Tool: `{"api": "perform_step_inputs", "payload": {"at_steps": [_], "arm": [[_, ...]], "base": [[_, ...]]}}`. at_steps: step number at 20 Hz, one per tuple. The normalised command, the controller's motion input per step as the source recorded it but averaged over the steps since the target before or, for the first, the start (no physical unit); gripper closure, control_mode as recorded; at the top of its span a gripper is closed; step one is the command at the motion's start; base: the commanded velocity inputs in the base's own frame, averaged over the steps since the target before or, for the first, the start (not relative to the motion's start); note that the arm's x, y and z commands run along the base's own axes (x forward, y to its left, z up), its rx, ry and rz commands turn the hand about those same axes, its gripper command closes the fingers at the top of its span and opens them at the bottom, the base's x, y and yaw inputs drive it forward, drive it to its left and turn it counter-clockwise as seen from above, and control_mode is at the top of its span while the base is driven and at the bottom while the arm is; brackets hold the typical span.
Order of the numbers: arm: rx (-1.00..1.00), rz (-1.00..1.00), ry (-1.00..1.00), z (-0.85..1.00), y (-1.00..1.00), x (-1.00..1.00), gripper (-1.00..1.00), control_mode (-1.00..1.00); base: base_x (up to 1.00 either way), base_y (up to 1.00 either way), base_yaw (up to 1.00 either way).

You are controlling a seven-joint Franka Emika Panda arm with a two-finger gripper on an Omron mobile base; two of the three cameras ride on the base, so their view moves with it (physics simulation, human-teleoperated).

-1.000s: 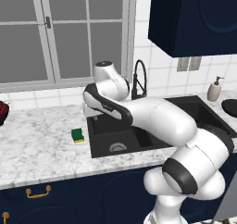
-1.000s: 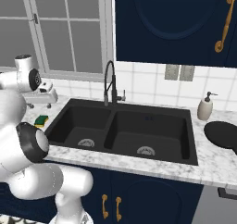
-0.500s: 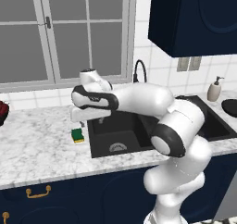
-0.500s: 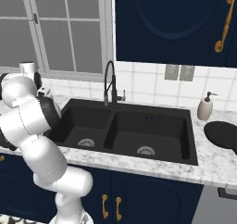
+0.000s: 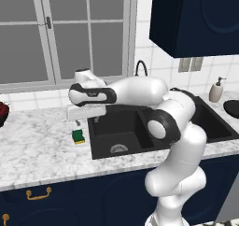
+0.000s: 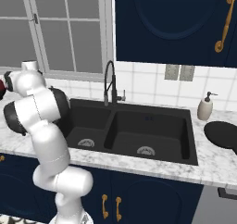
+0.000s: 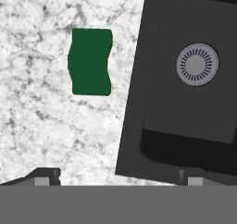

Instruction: Pick the pan and sponge and place them into the sink. Then turn on the water.

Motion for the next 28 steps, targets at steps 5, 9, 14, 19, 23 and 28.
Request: {"api": "perform_step_inputs", "payload": {"at_steps": [5,9,14,19,23,28], "arm": [[0.0,0.0,0.0,-0.39,0.28,0.31,-1.0,-1.0],[0.0,0.0,0.0,-0.47,0.19,0.21,-1.0,-1.0],[0.0,0.0,0.0,-0.45,0.08,0.16,-1.0,-1.0],[0.0,0.0,0.0,-0.42,0.03,0.21,-1.0,-1.0],[0.0,0.0,0.0,-0.32,0.06,0.11,-1.0,-1.0],[0.0,0.0,0.0,-0.28,0.11,0.01,-1.0,-1.0]], "base": [[0.0,0.0,0.0],[0.0,0.0,0.0],[0.0,0.0,0.0],[0.0,0.0,0.0],[0.0,0.0,0.0],[0.0,0.0,0.0]]}}
